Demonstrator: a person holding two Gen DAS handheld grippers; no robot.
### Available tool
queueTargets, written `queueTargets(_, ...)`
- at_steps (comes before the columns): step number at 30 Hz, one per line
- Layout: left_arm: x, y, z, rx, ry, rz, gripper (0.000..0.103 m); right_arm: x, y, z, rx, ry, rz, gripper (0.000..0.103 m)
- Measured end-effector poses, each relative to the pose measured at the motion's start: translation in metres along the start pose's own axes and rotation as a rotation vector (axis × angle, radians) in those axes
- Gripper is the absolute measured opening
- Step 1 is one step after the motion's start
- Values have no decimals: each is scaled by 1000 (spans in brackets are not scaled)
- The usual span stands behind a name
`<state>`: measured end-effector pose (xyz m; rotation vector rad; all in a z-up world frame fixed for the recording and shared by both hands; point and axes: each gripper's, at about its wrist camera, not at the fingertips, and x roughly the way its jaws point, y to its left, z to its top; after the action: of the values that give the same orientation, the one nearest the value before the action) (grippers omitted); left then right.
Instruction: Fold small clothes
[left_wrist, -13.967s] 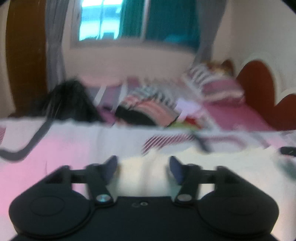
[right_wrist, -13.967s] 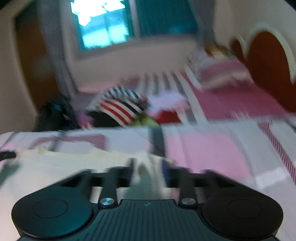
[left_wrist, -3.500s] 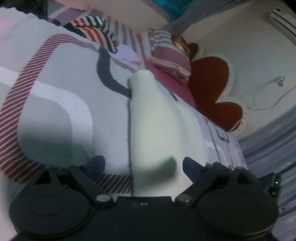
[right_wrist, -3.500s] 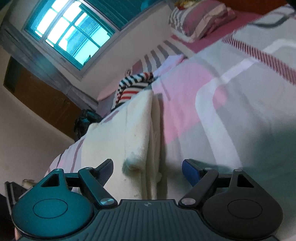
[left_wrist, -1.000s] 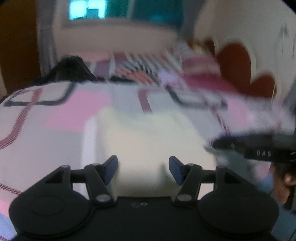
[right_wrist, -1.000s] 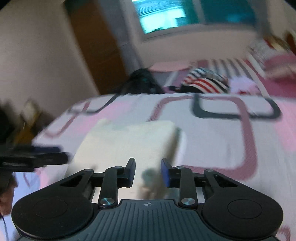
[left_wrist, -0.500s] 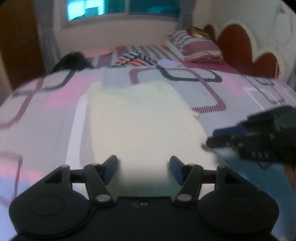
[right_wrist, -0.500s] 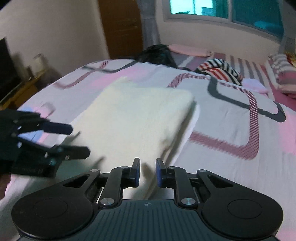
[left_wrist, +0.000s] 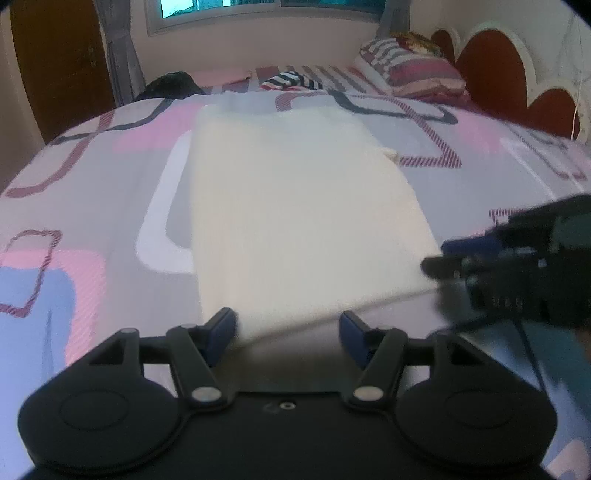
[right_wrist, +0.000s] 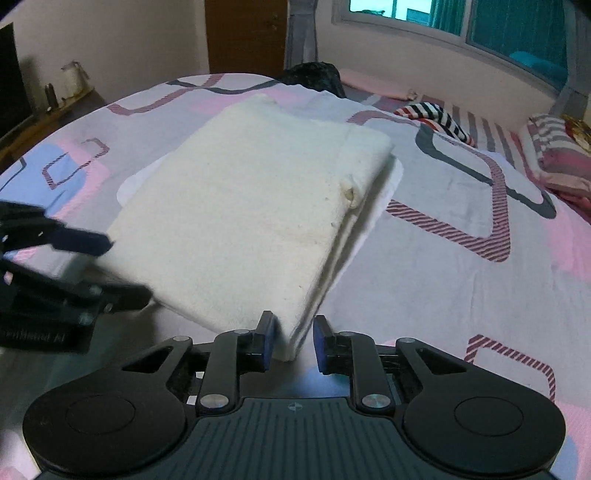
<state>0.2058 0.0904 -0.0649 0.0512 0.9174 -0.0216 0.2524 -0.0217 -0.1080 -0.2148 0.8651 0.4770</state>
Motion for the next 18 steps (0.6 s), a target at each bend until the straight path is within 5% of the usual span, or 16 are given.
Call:
queueTargets(5, -59, -8, -17, 24, -47, 44, 64, -60, 8, -7, 61, -37, 35, 21)
queueTargets(8, -105, -15, -32, 34, -101, 111, 81, -108, 13, -21, 130, -76, 51, 22)
queueTargets(10, -131, -18, -41, 24, -134, 164, 85, -138, 17, -33, 180, -105, 29, 68)
queueTargets(11, -144, -20, -46, 16, -145, 178, 87, -151, 19, -39, 203, -123, 10, 103)
queueTargets(18, -220, -29, -81, -11, -247, 184, 88, -228, 49, -83, 172, -213, -72, 103)
